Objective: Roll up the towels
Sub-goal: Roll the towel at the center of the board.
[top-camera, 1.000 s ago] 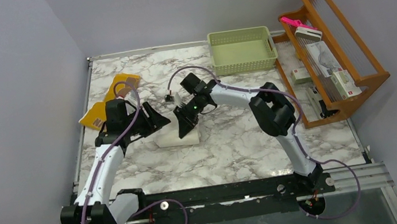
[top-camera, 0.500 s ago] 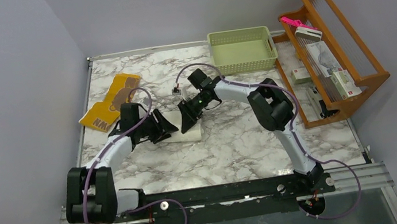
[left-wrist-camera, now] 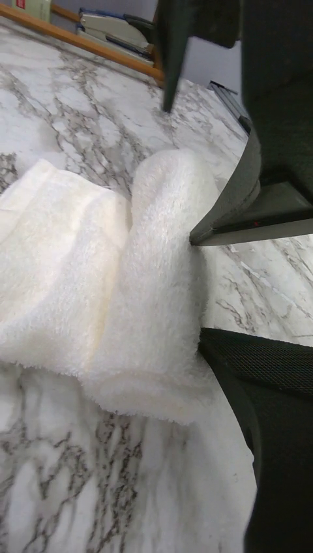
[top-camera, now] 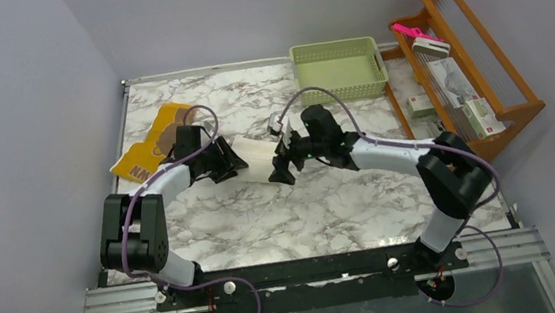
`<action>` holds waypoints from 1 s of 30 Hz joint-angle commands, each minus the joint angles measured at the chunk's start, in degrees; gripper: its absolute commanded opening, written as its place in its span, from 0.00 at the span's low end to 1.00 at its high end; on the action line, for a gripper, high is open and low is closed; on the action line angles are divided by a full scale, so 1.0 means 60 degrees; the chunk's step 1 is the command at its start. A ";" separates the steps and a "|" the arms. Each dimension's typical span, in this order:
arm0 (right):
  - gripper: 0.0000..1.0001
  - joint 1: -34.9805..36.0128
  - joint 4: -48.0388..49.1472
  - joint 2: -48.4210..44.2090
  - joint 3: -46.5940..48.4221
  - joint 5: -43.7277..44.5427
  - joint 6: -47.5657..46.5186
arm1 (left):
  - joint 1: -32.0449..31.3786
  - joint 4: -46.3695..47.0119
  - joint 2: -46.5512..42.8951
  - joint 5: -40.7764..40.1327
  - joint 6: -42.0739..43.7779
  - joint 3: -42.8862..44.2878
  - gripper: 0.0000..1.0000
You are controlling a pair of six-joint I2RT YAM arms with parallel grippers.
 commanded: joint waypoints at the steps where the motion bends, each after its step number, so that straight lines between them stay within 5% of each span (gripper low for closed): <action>1: 0.98 0.0790 0.4172 -0.1498 -0.1898 0.1423 -0.2032 | -0.0029 -0.0422 0.0352 -0.0405 0.0436 0.0960 0.52; 12: 0.99 0.2051 0.5237 -0.0703 -0.2274 0.2743 -0.5262 | -0.0102 -0.1003 0.1283 -0.0289 0.0807 0.2148 0.52; 30: 0.84 0.2087 0.4415 0.1916 -0.0545 0.3624 -0.4169 | -0.0231 -0.1778 0.2449 -0.0444 0.1201 0.3376 0.51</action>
